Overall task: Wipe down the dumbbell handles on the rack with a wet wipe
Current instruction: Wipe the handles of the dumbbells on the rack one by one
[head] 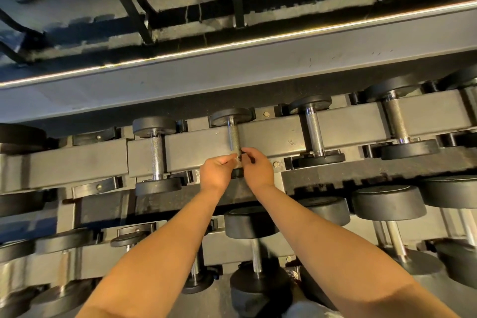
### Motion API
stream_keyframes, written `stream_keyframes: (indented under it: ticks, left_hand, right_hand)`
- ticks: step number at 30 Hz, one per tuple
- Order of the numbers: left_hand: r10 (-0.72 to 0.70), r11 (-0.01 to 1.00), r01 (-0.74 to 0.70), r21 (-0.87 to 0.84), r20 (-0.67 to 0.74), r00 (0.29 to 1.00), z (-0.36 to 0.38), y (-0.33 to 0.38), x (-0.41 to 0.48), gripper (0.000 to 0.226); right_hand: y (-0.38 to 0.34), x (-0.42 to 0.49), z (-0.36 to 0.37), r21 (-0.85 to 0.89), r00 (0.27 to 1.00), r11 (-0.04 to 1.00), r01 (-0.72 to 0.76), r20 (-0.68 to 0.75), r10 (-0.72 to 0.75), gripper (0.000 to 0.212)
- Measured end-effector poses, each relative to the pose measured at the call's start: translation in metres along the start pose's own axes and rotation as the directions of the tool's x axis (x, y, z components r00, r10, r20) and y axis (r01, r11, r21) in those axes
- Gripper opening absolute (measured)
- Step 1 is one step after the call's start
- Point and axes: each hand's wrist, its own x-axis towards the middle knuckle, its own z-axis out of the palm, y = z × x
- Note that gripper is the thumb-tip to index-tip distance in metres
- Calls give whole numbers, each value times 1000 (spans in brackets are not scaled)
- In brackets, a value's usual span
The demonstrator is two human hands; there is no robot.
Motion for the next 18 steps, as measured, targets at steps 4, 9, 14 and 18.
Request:
stream_keyframes:
  ticks: [4,9,14,18]
  left_hand:
    - [126,992,-126,5,41,991,0,1,-13,25]
    - [155,985,-158,66,40,987,4,8,-18,40]
    - [127,992,-127,-10,-8,992,11,12,-12,39]
    - [147,987,-143,66,-55,988,17,6,5,38]
  right_hand:
    - [-10,-6,-3,-27,996,998,56,65,-54,21]
    - [-27,-2,-5,-28,989,998,54,140,-49,25]
    - [-35,14,-3,-11,998,998,67,-22,-67,24]
    - [-42,40,1,-114,963,971,211,-145,-227,26]
